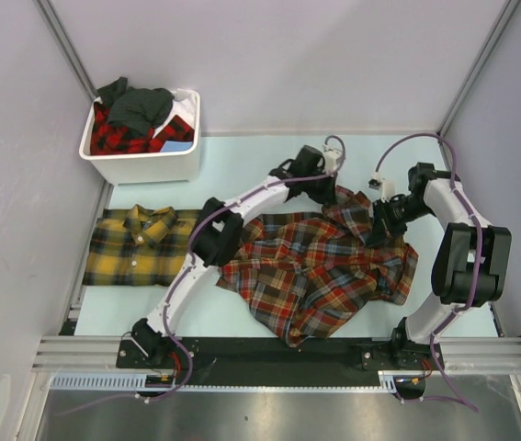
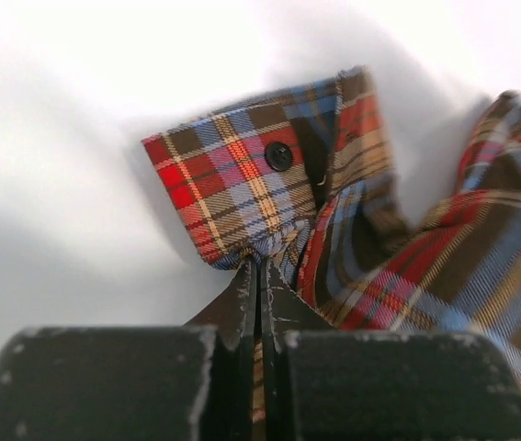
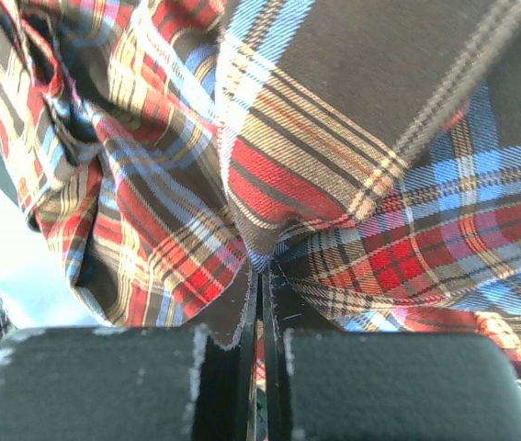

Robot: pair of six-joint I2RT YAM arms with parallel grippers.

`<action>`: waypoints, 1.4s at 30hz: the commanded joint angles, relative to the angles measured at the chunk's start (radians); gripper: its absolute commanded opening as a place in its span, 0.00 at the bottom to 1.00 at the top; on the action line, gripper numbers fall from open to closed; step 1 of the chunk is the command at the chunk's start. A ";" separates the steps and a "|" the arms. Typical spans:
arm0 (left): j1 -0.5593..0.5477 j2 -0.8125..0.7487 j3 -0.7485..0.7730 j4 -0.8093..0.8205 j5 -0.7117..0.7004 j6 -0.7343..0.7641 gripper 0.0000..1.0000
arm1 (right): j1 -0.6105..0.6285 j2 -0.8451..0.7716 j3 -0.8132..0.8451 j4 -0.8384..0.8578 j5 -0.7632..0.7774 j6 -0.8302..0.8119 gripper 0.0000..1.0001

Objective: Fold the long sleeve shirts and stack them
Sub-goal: Flatten the shirt out

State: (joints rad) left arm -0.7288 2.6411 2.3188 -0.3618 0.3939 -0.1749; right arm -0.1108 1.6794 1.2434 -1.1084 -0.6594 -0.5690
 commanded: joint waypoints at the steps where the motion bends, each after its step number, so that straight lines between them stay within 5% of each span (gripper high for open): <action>1: 0.129 -0.280 -0.039 0.306 0.211 -0.063 0.00 | -0.018 0.020 0.043 0.091 0.020 0.084 0.00; 7: 0.163 -0.466 -0.068 0.258 0.372 0.015 0.00 | -0.009 0.065 0.219 0.352 0.040 0.254 0.01; 10: 0.163 -0.504 -0.120 0.254 0.340 0.060 0.00 | 0.020 0.106 0.325 0.467 0.052 0.316 0.12; 13: 0.175 -0.468 -0.105 0.303 0.286 0.083 0.00 | 0.031 0.152 0.387 0.496 0.035 0.299 0.57; 16: 0.204 -0.405 -0.047 0.420 0.315 0.028 0.00 | 0.020 0.172 0.367 0.478 0.011 0.235 0.72; 24: 0.213 -0.346 0.042 0.512 0.434 0.061 0.00 | -0.019 0.235 0.272 0.622 -0.040 0.178 0.76; 33: 0.232 -0.334 0.030 0.504 0.369 0.074 0.00 | -0.026 0.247 0.274 0.622 -0.233 0.173 0.76; 42: 0.249 -0.313 0.054 0.532 0.339 0.032 0.00 | 0.054 0.181 0.065 0.723 -0.244 0.170 0.73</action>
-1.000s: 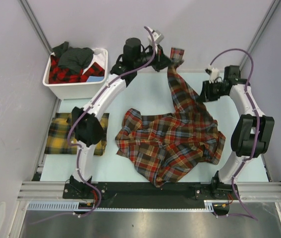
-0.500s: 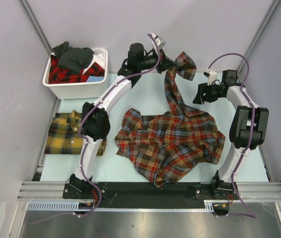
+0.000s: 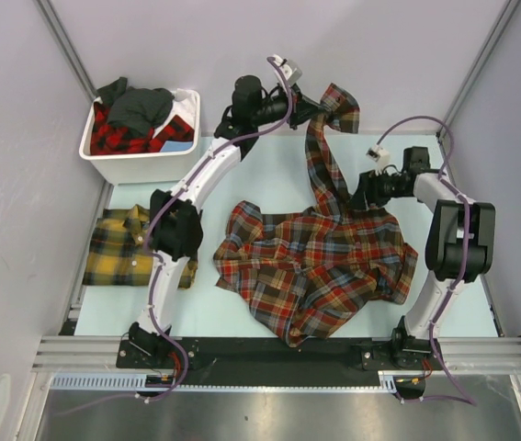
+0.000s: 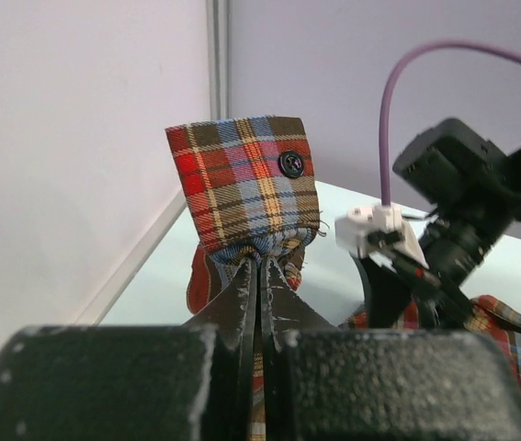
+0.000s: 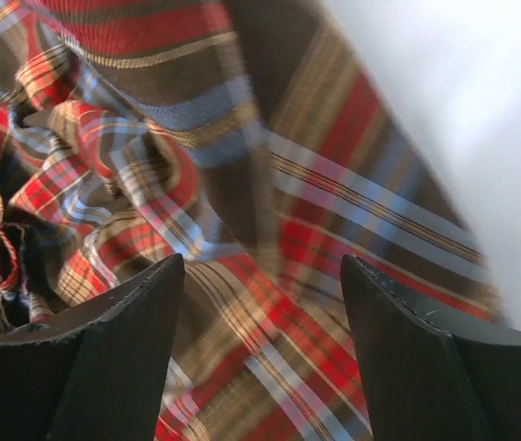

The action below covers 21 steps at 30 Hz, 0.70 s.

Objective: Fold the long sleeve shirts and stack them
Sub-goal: Flatten the shirt out

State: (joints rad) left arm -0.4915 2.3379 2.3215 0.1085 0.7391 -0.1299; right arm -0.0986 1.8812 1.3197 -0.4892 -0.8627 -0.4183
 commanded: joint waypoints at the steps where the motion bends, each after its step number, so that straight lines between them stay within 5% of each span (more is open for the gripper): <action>1: 0.011 -0.009 0.052 0.063 -0.004 -0.011 0.00 | 0.046 -0.008 -0.007 0.135 -0.038 0.035 0.71; 8: 0.018 -0.029 0.049 0.042 -0.009 0.007 0.00 | 0.045 0.053 0.044 0.224 0.036 0.147 0.42; 11: 0.022 -0.051 0.049 0.031 0.040 0.000 0.00 | 0.028 0.049 0.061 0.259 0.091 0.180 0.14; 12: 0.022 -0.086 0.047 0.027 0.078 0.000 0.00 | 0.020 0.049 0.081 0.267 0.114 0.185 0.00; 16: -0.025 -0.265 -0.094 -0.135 0.514 0.059 0.00 | -0.062 0.052 0.179 0.244 0.120 0.252 0.00; 17: -0.050 -0.322 -0.146 -0.271 0.564 0.160 0.00 | -0.076 0.053 0.208 0.223 0.110 0.259 0.00; 18: -0.100 -0.368 -0.253 -0.441 0.583 0.476 0.00 | -0.088 0.050 0.231 0.178 0.099 0.262 0.00; 19: -0.125 -0.462 -0.317 -0.763 0.591 0.656 0.05 | -0.110 0.042 0.255 0.164 0.073 0.262 0.00; 21: -0.180 -0.538 -0.531 -0.945 0.486 1.010 0.15 | -0.124 0.007 0.260 0.105 0.050 0.231 0.00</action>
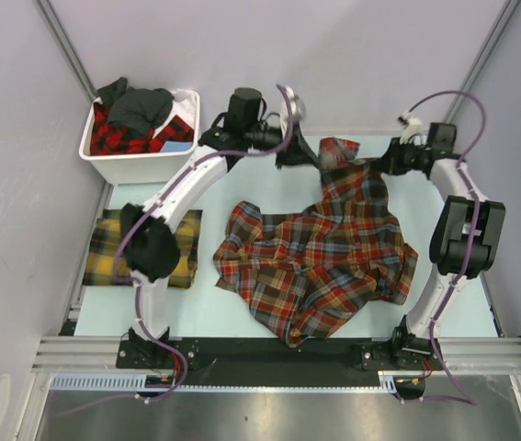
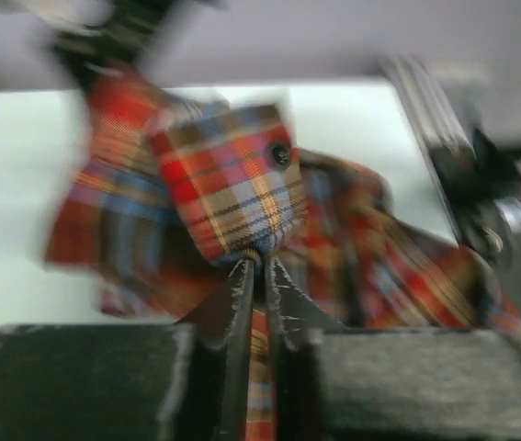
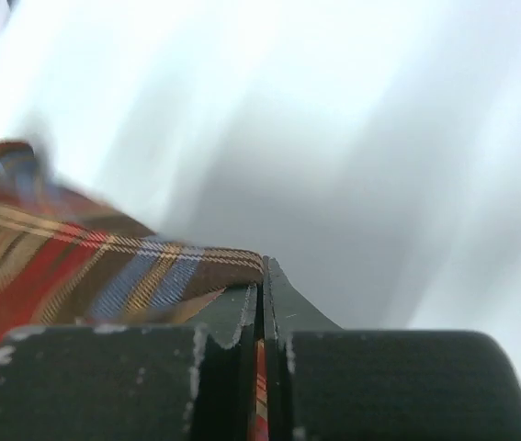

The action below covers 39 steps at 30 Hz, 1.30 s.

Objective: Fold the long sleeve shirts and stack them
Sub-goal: Flatten the shirt out

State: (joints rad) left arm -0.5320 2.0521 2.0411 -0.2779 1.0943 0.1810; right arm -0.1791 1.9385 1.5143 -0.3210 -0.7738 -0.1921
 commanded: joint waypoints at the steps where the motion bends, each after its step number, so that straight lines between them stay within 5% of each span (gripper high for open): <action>1: -0.141 -0.312 -0.319 -0.552 0.071 0.724 0.41 | -0.048 -0.062 0.063 -0.094 -0.060 -0.015 0.00; 3: -0.090 -0.334 -0.451 -0.447 -0.054 0.575 0.50 | -0.053 -0.111 0.047 -0.185 -0.079 -0.095 0.00; 5: -0.015 -0.296 -0.496 -0.307 -0.141 0.471 0.72 | -0.048 -0.145 0.011 -0.243 -0.093 -0.156 0.00; 8: 0.090 -0.161 -0.426 -0.314 -0.299 0.379 0.84 | -0.048 -0.206 -0.026 -0.376 -0.082 -0.262 0.00; 13: 0.168 0.017 -0.334 -0.375 -0.534 0.397 0.85 | -0.065 -0.303 -0.071 -0.506 -0.016 -0.426 0.00; 18: 0.162 0.138 -0.260 -0.458 -0.606 0.426 0.85 | -0.088 -0.355 -0.134 -0.547 0.028 -0.478 0.00; 20: 0.162 0.184 -0.192 -0.525 -0.620 0.451 0.71 | -0.103 -0.360 -0.131 -0.540 0.042 -0.471 0.00; 21: 0.167 0.227 -0.155 -0.631 -0.610 0.465 0.42 | -0.112 -0.354 -0.118 -0.529 0.048 -0.457 0.00; 24: 0.213 0.232 -0.044 -0.731 -0.495 0.488 0.09 | -0.128 -0.311 -0.063 -0.484 0.065 -0.406 0.00; 27: 0.266 0.123 -0.045 -0.716 -0.412 0.497 0.00 | -0.140 -0.242 0.085 -0.556 0.061 -0.394 0.00; 31: 0.299 -0.139 -0.325 -0.721 -0.366 0.667 0.00 | -0.181 -0.257 0.126 -0.751 0.059 -0.535 0.00; 36: 0.297 -0.480 -0.907 -0.664 -0.468 0.925 0.01 | -0.226 -0.421 -0.190 -0.912 0.157 -0.754 0.00; 37: 0.299 -0.509 -0.976 -0.641 -0.499 0.934 0.07 | -0.240 -0.449 -0.239 -0.912 0.171 -0.783 0.00; 38: 0.300 -0.567 -1.096 -0.571 -0.539 0.940 0.35 | -0.249 -0.475 -0.331 -0.909 0.183 -0.808 0.00; 39: 0.305 -0.593 -1.146 -0.539 -0.598 0.945 0.44 | -0.253 -0.525 -0.365 -0.906 0.218 -0.854 0.00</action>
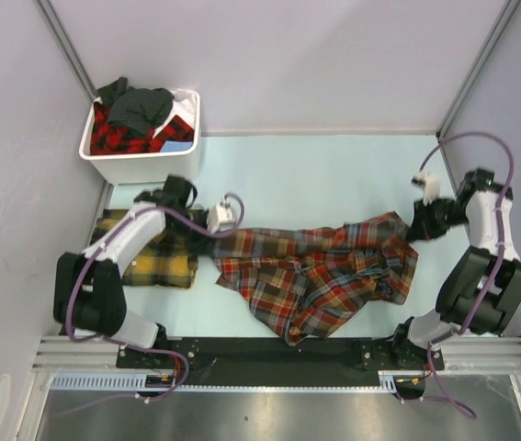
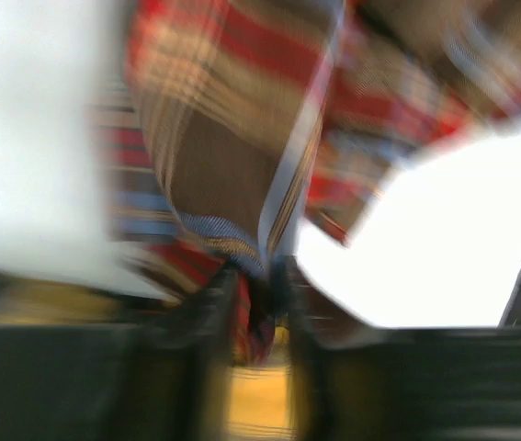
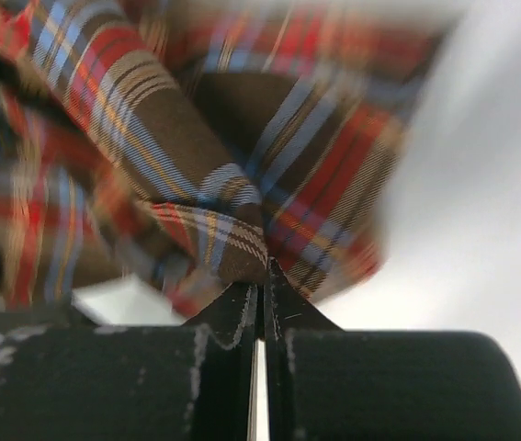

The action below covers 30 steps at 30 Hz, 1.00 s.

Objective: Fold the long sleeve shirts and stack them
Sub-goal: Flatten the shirt out

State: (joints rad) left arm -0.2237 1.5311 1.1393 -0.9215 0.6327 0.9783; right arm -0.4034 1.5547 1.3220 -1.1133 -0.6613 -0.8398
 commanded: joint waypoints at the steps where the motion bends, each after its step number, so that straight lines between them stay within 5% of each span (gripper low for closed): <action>1: 0.006 -0.104 -0.284 0.131 -0.140 0.148 0.52 | -0.029 -0.163 -0.208 -0.114 0.121 -0.229 0.00; 3: 0.044 -0.159 -0.320 0.142 -0.104 0.142 0.64 | -0.028 -0.203 -0.280 -0.115 0.158 -0.272 0.00; 9: 0.041 -0.132 -0.098 0.142 0.073 -0.104 0.67 | -0.011 -0.262 -0.331 -0.099 0.172 -0.309 0.00; 13: -0.029 -0.069 -0.029 0.194 0.032 -0.191 0.71 | -0.012 -0.248 -0.323 -0.079 0.167 -0.294 0.00; 22: -0.106 0.109 0.077 0.133 -0.044 -0.003 0.74 | -0.014 -0.249 -0.291 -0.088 0.138 -0.274 0.00; 23: -0.126 0.119 0.083 0.089 -0.041 0.014 0.85 | -0.017 -0.248 -0.290 -0.086 0.140 -0.275 0.00; 25: -0.144 0.142 0.083 0.063 -0.036 0.052 0.86 | -0.018 -0.246 -0.284 -0.088 0.138 -0.277 0.00; 30: -0.174 0.165 0.053 0.108 -0.080 0.051 0.72 | -0.022 -0.242 -0.257 -0.094 0.124 -0.272 0.00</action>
State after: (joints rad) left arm -0.3805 1.6821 1.1763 -0.8181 0.5682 0.9779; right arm -0.4171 1.3128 1.0111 -1.1995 -0.5137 -1.1007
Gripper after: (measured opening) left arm 0.780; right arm 0.014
